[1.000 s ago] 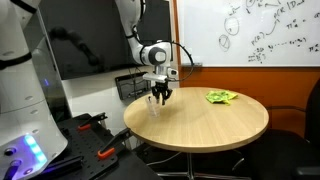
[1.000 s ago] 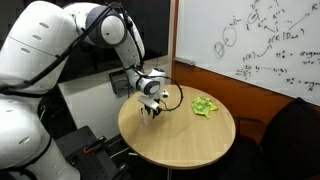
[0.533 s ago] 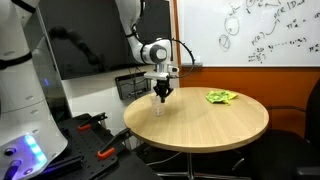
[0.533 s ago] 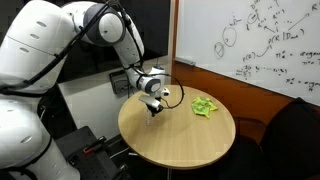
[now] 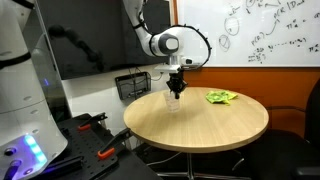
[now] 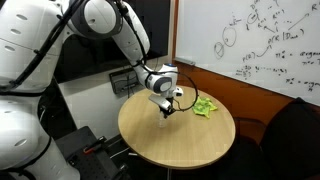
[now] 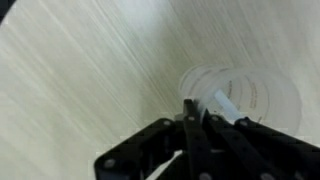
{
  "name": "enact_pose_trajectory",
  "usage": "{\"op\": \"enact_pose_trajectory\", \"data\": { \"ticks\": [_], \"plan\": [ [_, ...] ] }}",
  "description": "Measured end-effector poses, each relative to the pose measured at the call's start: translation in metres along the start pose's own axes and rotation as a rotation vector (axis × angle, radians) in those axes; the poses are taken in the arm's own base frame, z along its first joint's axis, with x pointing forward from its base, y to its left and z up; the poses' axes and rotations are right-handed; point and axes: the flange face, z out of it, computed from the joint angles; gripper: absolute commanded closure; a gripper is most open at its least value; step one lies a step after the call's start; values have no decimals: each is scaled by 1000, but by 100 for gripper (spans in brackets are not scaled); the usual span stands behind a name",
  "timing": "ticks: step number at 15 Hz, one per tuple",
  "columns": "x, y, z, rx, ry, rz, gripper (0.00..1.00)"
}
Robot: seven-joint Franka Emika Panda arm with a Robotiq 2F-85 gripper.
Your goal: Move the cup to the right
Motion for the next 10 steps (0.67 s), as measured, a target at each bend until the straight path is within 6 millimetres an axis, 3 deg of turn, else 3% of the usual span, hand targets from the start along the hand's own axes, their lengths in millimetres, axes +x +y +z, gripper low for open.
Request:
{"op": "enact_pose_trajectory", "data": {
  "ticks": [5, 10],
  "plan": [
    [-33, 43, 21, 39, -55, 140, 99],
    [-47, 59, 29, 93, -39, 240, 99]
  ]
}}
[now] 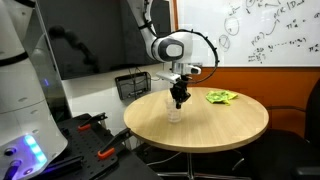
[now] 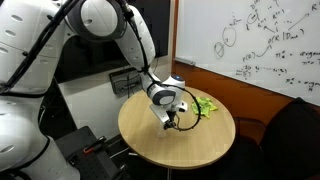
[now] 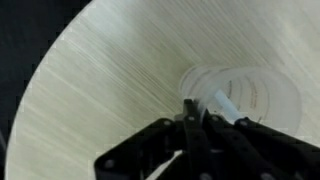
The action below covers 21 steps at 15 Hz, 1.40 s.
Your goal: Move the cup to the right
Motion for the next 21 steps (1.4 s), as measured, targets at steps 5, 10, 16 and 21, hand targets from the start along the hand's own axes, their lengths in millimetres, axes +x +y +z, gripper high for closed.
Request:
{"op": "enact_pose_trajectory", "data": {
  "ticks": [5, 10, 16, 21],
  "plan": [
    [-1, 29, -3, 45, 60, 58, 99],
    [-5, 47, -2, 58, 61, 96, 99],
    [-10, 50, 8, 71, 44, 118, 99],
    [-12, 54, 11, 70, 38, 129, 56]
  ]
}}
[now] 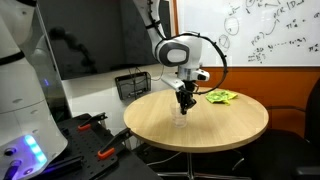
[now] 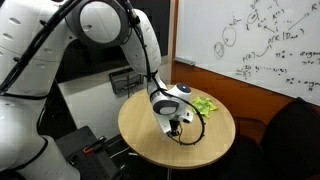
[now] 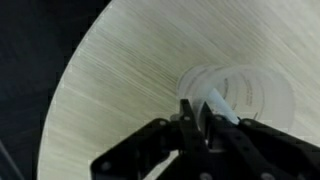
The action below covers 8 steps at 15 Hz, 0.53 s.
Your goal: Move the cup to the right
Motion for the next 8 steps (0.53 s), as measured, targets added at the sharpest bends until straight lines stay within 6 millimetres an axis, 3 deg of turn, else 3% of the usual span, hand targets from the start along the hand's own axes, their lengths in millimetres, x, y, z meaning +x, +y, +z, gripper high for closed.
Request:
{"op": "enact_pose_trajectory", "data": {
  "ticks": [4, 7, 8],
  "plan": [
    [1, -6, -3, -13, 6, -22, 25],
    [4, -26, -18, -73, 30, -37, 3],
    [5, -36, -26, -94, 43, -41, 0]
  ]
}}
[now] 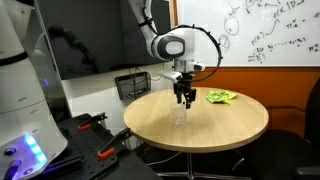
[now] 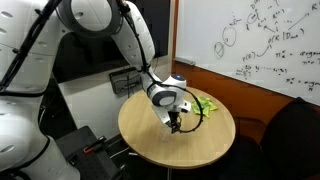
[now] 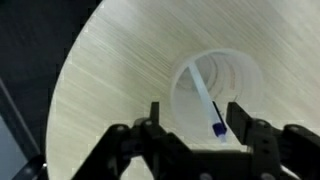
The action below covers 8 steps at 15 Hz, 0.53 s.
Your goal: Move the cup to the right
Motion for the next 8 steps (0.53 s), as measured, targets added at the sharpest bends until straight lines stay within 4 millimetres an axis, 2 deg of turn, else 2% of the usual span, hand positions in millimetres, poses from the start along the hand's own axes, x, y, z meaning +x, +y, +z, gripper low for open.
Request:
{"op": "enact_pose_trajectory", "data": {
  "ticks": [3, 8],
  "plan": [
    [-5, -29, -33, -58, -12, -22, 0],
    [-26, -76, -92, -178, -65, -39, 0]
  ]
}}
